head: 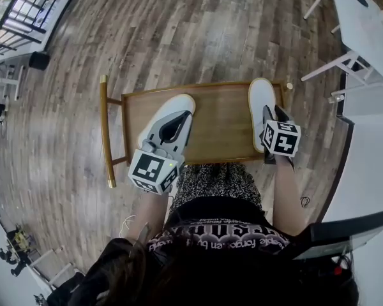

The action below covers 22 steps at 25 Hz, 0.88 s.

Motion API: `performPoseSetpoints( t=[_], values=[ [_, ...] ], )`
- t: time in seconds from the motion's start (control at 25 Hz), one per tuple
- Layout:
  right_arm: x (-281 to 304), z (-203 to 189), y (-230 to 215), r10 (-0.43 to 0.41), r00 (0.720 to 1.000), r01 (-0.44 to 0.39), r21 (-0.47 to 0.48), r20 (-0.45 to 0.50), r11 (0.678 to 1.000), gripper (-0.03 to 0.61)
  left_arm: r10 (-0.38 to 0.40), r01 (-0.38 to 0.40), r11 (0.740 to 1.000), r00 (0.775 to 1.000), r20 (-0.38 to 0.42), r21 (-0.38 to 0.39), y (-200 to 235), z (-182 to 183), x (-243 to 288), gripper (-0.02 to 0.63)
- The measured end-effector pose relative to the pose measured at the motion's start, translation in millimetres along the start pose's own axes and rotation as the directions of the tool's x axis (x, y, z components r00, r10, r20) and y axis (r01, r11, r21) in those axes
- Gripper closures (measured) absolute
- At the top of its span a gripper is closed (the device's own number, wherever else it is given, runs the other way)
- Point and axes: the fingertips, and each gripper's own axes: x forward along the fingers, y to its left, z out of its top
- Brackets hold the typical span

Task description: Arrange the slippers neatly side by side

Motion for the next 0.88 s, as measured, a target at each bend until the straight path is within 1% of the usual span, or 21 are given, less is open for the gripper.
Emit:
performPoseSetpoints(
  t=[0.2, 0.28, 0.48, 0.56, 0.72, 0.88],
  values=[
    [27.7, -27.1, -8.3, -0.010, 0.993, 0.010, 0.000, -0.117, 1.000, 0.459, -0.001, 0.000, 1.000, 0.999, -0.032, -0.006, -1.8, -8.6, 4.7, 0.612],
    [32.6, -32.3, -9.9, -0.003, 0.989, 0.003, 0.004, -0.145, 1.000, 0.459, -0.002, 0.002, 1.000, 0.999, -0.048, -0.014, -1.8, -13.0, 7.9, 0.612],
    [15.3, -20.4, -11.8, 0.038, 0.996, -0.035, 0.047, -0.076, 0.998, 0.456, -0.007, 0.006, 1.000, 0.998, -0.060, -0.014, -5.7, -15.7, 15.2, 0.612],
    [10.5, -20.1, -9.8, 0.053, 0.996, -0.049, 0.058, -0.070, 0.997, 0.449, -0.010, 0.009, 1.000, 0.998, -0.063, -0.017, -6.3, -17.0, 16.5, 0.612],
    [14.2, -25.4, -2.5, 0.072, 0.993, -0.066, 0.061, -0.096, 0.996, 0.446, -0.021, 0.020, 1.000, 0.997, -0.068, -0.014, -11.0, -16.4, 19.8, 0.612],
    [21.8, -41.2, 7.2, 0.069, 0.985, -0.065, 0.035, -0.156, 0.997, 0.446, -0.032, 0.032, 0.999, 0.997, -0.072, -0.006, -15.8, -17.0, 20.3, 0.612]
  ],
)
